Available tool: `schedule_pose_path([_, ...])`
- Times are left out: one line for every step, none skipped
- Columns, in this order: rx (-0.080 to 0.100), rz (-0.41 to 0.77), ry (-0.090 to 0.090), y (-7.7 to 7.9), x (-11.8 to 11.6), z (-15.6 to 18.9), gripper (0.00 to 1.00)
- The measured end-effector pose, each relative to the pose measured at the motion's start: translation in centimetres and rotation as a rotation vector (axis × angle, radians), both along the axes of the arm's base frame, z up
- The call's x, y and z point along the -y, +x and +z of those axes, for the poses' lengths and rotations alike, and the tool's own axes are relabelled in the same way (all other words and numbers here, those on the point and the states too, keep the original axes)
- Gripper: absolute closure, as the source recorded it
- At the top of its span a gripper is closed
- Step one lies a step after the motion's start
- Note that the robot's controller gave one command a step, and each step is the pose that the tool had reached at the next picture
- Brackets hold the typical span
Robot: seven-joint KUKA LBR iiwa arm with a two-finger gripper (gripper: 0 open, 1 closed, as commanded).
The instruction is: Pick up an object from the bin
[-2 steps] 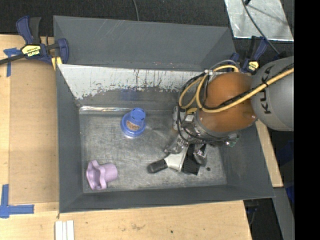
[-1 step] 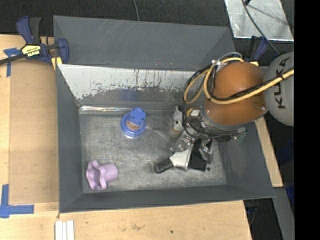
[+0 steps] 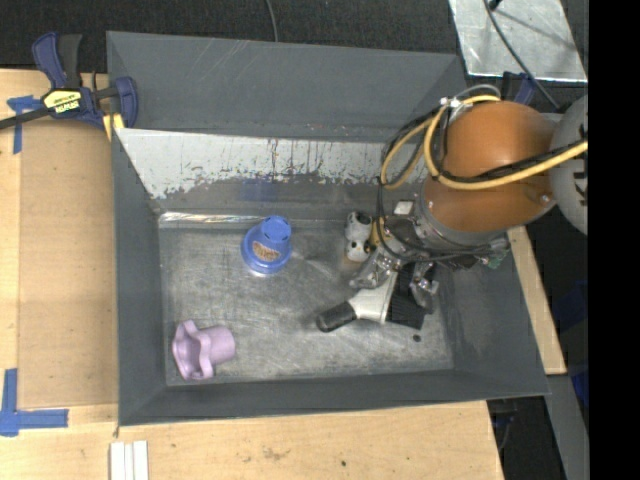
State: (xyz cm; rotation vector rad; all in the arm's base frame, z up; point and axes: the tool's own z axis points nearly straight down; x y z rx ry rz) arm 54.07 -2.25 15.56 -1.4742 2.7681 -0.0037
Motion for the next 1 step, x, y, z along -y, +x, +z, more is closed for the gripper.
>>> schedule_pose_path([-0.008,0.015,0.001,0.17,0.63,3.66,1.00])
